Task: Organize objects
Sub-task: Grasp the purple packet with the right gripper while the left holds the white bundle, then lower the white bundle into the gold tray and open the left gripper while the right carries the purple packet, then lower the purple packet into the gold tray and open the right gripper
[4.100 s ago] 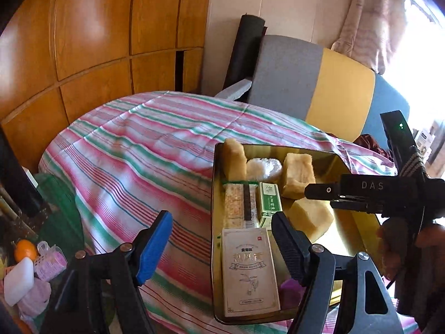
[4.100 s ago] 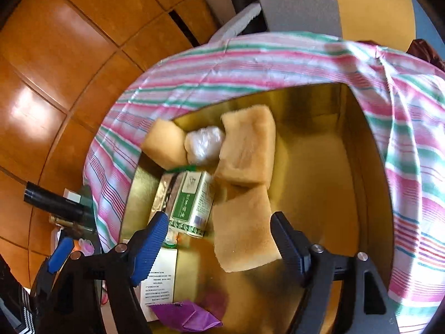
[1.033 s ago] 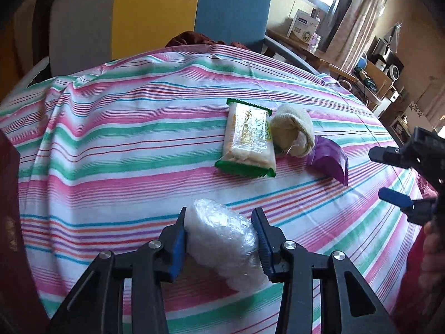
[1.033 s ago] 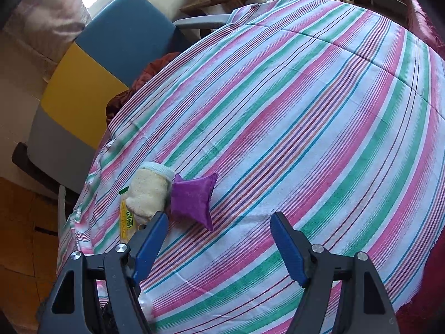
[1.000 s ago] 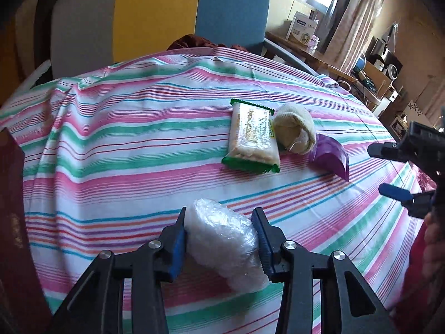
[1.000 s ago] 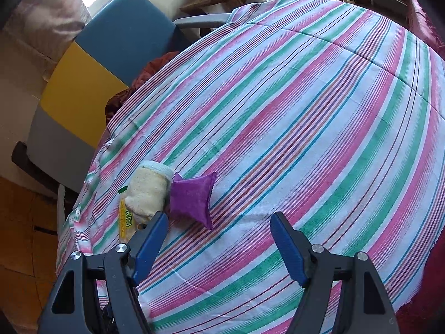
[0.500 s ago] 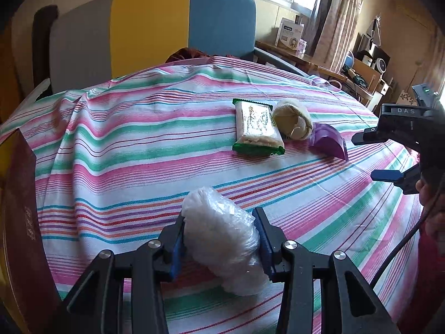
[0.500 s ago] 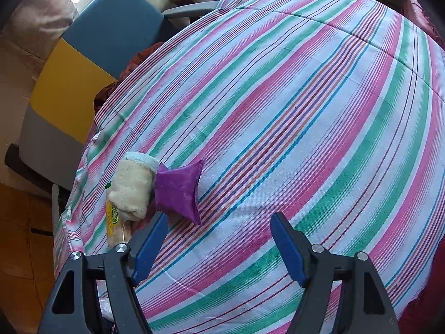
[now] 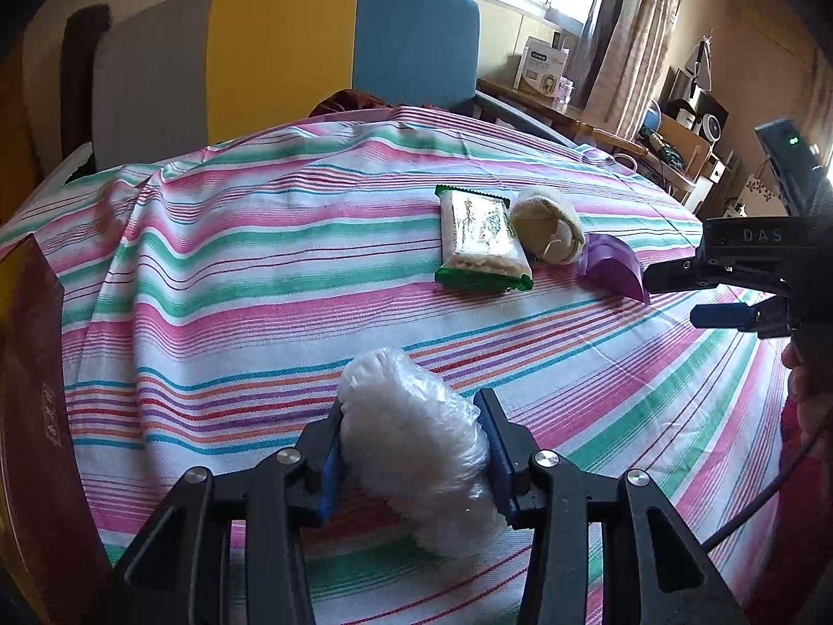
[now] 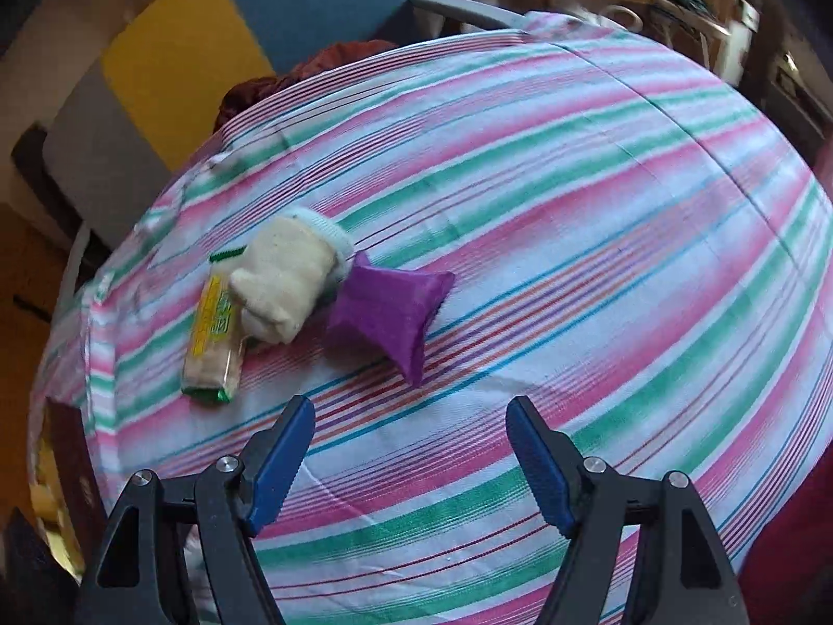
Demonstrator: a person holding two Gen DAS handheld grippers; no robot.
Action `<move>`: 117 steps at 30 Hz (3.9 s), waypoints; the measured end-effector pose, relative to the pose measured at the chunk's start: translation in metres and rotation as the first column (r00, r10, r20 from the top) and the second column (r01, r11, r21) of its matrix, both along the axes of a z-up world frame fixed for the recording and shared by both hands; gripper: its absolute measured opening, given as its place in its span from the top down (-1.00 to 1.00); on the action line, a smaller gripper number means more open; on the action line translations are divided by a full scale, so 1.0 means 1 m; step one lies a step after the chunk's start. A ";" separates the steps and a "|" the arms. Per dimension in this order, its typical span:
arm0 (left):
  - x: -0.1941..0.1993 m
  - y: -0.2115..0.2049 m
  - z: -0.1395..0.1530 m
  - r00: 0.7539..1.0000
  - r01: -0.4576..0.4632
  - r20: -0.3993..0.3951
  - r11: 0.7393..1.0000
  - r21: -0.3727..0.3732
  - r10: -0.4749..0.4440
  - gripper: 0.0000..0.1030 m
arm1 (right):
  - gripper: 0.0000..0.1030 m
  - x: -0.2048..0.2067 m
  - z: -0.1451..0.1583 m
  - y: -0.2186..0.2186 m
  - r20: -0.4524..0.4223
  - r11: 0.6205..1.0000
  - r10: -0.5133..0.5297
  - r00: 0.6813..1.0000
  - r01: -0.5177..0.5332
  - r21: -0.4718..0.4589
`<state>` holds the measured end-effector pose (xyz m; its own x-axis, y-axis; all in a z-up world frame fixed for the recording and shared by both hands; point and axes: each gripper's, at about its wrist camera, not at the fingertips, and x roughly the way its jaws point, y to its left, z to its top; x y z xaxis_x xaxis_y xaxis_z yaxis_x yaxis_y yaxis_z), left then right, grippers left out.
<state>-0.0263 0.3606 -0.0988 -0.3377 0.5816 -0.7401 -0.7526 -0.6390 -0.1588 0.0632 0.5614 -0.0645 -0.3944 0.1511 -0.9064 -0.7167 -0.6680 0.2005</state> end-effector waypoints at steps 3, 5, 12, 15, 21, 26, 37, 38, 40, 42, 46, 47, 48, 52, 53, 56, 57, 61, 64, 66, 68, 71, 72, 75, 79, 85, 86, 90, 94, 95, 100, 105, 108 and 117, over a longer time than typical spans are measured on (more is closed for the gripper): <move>-0.002 -0.001 0.000 1.000 0.000 0.013 1.000 0.013 0.000 0.10 | -0.50 -0.024 0.008 -0.010 0.083 0.968 0.200 0.976 -0.210 0.137; -0.002 -0.002 0.000 1.000 0.000 0.017 1.000 0.016 0.000 0.09 | -0.50 -0.038 0.010 -0.011 0.150 0.924 0.299 0.942 -0.325 0.201; -0.003 -0.002 0.000 1.000 0.000 0.022 1.000 0.020 -0.001 0.09 | -0.50 -0.073 -0.008 0.001 0.306 0.816 0.483 0.820 -0.548 0.181; -0.004 -0.002 -0.001 1.000 0.002 0.025 1.000 0.021 -0.002 0.09 | -0.50 -0.082 -0.016 0.003 0.336 0.791 0.518 0.787 -0.590 0.162; -0.004 -0.003 -0.001 1.000 0.002 0.026 1.000 0.022 -0.003 0.09 | 0.31 -0.082 -0.029 0.006 0.331 0.818 0.495 0.803 -0.560 0.135; -0.004 -0.003 -0.001 1.000 0.003 0.019 1.000 0.018 -0.003 0.09 | 0.32 -0.054 -0.029 -0.007 0.247 0.895 0.421 0.873 -0.444 0.048; -0.001 -0.018 0.013 0.997 -0.023 0.073 1.000 0.000 0.023 0.32 | 0.32 -0.021 -0.037 -0.047 0.109 0.923 0.367 0.924 -0.376 0.082; 0.001 -0.023 0.018 0.997 -0.026 0.066 1.000 0.004 0.026 0.32 | 0.32 -0.021 -0.037 -0.047 0.111 0.921 0.371 0.922 -0.381 0.088; 0.009 -0.037 0.032 0.999 -0.022 0.048 1.000 0.004 0.022 0.32 | 0.32 -0.019 -0.038 -0.047 0.102 0.919 0.376 0.921 -0.384 0.087; 0.013 -0.056 0.049 0.999 -0.028 0.025 0.999 0.026 0.028 0.32 | 0.32 -0.019 -0.035 -0.044 0.085 0.920 0.379 0.922 -0.385 0.076; -0.001 -0.106 0.072 0.993 -0.112 0.043 0.993 0.049 0.110 0.32 | 0.31 -0.022 -0.032 -0.050 0.086 0.917 0.382 0.920 -0.389 0.090; -0.008 -0.118 0.075 0.989 -0.141 0.055 0.989 0.048 0.138 0.32 | 0.31 -0.025 -0.033 -0.052 0.090 0.916 0.382 0.920 -0.390 0.096; -0.016 -0.132 0.077 0.983 -0.175 0.072 0.983 0.051 0.171 0.32 | 0.31 -0.025 -0.032 -0.054 0.097 0.915 0.381 0.919 -0.391 0.104; -0.068 -0.193 0.082 0.931 -0.322 0.203 0.944 0.069 0.303 0.32 | 0.32 -0.027 -0.031 -0.062 0.132 0.902 0.391 0.911 -0.408 0.143; -0.080 -0.204 0.082 0.917 -0.350 0.229 0.934 0.073 0.326 0.32 | 0.32 -0.027 -0.031 -0.062 0.135 0.901 0.392 0.910 -0.409 0.144; -0.116 -0.227 0.080 0.885 -0.409 0.262 0.911 0.043 0.385 0.31 | 0.32 -0.028 -0.031 -0.063 0.139 0.900 0.393 0.909 -0.411 0.147; -0.124 -0.229 0.078 0.883 -0.410 0.260 0.912 0.021 0.391 0.31 | 0.32 -0.030 -0.031 -0.064 0.142 0.898 0.395 0.908 -0.414 0.150; -0.155 -0.226 0.067 0.849 -0.450 0.294 0.892 -0.031 0.438 0.29 | 0.32 -0.030 -0.031 -0.064 0.144 0.894 0.401 0.905 -0.421 0.153; -0.178 -0.211 0.065 0.849 -0.450 0.290 0.892 -0.040 0.441 0.19 | 0.32 -0.029 -0.031 -0.064 0.147 0.890 0.406 0.902 -0.427 0.158; -0.192 -0.207 0.063 0.828 -0.497 0.266 0.866 -0.062 0.494 0.11 | 0.32 -0.030 -0.031 -0.064 0.146 0.889 0.409 0.901 -0.429 0.159; -0.203 -0.203 0.064 0.829 -0.495 0.275 0.868 -0.044 0.487 -0.05 | 0.32 -0.031 -0.031 -0.063 0.144 0.888 0.412 0.900 -0.432 0.160; -0.200 -0.208 0.072 0.827 -0.521 0.231 0.853 -0.031 0.513 -0.22 | 0.32 -0.031 -0.031 -0.062 0.144 0.885 0.416 0.898 -0.436 0.163; -0.198 -0.212 0.075 0.828 -0.519 0.232 0.854 -0.024 0.510 -0.22 | 0.32 -0.031 -0.031 -0.062 0.145 0.883 0.419 0.897 -0.439 0.167; -0.180 -0.227 0.088 0.835 -0.526 0.184 0.850 -0.005 0.518 -0.18 | 0.32 -0.030 -0.032 -0.062 0.150 0.880 0.419 0.895 -0.441 0.176; -0.140 -0.245 0.105 0.850 -0.526 0.044 0.851 -0.001 0.525 -0.18 | 0.34 -0.028 -0.032 -0.067 0.165 0.873 0.416 0.894 -0.444 0.202; -0.082 -0.275 0.110 0.839 -0.540 -0.091 0.842 -0.013 0.536 -0.25 | 0.34 -0.035 -0.023 -0.085 0.140 0.856 0.456 0.879 -0.476 0.203; -0.076 -0.280 0.110 0.834 -0.547 -0.092 0.837 -0.009 0.544 -0.28 | 0.34 -0.037 -0.018 -0.094 0.128 0.851 0.470 0.873 -0.487 0.198; -0.056 -0.301 0.107 0.813 -0.577 -0.087 0.817 0.000 0.575 -0.28 | 0.34 -0.055 0.015 -0.147 0.019 0.808 0.564 0.826 -0.556 0.194; -0.044 -0.322 0.104 0.800 -0.597 -0.055 0.802 0.019 0.597 -0.28 | 0.34 -0.079 0.050 -0.222 -0.050 0.698 0.707 0.706 -0.684 0.211; -0.041 -0.327 0.103 0.793 -0.607 -0.061 0.795 0.020 0.607 -0.28 | 0.34 -0.086 0.054 -0.241 -0.051 0.665 0.740 0.671 -0.716 0.213; -0.036 -0.352 0.102 0.767 -0.639 -0.047 0.768 0.039 0.640 -0.31 | 0.34 -0.126 0.057 -0.325 0.001 0.484 0.871 0.492 -0.858 0.169; -0.033 -0.374 0.096 0.741 -0.670 -0.025 0.741 0.046 0.671 -0.33 | 0.34 -0.179 0.024 -0.375 0.159 0.406 0.892 0.422 -0.905 0.128; -0.033 -0.382 0.092 0.734 -0.678 -0.009 0.733 0.045 0.679 -0.35 | 0.32 -0.214 0.005 -0.378 0.234 0.459 0.840 0.489 -0.871 0.173; -0.033 -0.381 0.087 0.732 -0.680 0.000 0.731 0.052 0.681 -0.40 | 0.14 -0.213 0.024 -0.335 0.038 0.645 0.749 0.661 -0.741 0.183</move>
